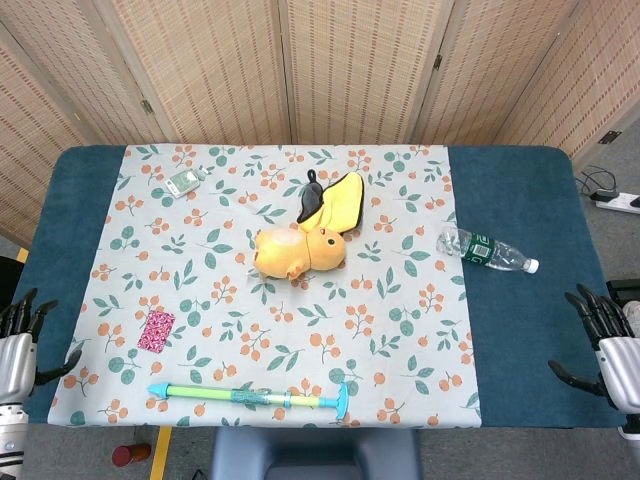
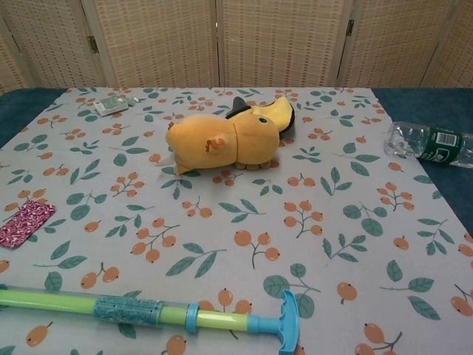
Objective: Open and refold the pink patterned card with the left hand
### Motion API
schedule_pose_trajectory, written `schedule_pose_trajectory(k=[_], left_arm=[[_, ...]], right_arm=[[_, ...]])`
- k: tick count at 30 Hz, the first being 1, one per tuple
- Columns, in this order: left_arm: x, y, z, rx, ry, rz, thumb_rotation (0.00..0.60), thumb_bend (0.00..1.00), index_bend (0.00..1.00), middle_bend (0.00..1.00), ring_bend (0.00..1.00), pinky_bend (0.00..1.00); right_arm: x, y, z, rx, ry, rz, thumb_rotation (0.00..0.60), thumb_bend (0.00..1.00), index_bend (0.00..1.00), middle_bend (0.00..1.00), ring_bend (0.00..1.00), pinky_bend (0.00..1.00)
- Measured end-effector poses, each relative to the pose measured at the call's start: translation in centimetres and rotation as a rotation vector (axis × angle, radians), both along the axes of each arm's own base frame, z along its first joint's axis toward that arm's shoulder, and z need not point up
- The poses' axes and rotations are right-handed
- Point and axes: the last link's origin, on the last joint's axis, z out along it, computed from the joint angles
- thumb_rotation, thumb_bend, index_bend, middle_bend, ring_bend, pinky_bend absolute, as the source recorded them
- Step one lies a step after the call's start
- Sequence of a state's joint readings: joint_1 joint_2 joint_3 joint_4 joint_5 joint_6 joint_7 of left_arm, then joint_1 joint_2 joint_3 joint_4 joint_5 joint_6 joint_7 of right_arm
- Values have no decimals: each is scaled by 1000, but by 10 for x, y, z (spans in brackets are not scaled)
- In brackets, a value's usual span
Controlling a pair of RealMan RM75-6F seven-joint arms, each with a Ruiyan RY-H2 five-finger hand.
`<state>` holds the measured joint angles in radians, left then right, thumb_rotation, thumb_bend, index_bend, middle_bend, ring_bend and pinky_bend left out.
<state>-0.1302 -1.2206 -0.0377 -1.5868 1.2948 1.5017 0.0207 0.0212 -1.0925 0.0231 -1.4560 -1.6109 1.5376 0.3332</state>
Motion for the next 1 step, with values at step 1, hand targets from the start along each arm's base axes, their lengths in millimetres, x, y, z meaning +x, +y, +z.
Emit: schedule_pose_trajectory(k=[1], left_arm=[[1, -1, -2, -11, -1, 0, 600, 268, 199, 0, 0, 0]], right_arm=[[0, 0, -1, -6, 11, -1, 600, 230, 0, 16, 0, 0]])
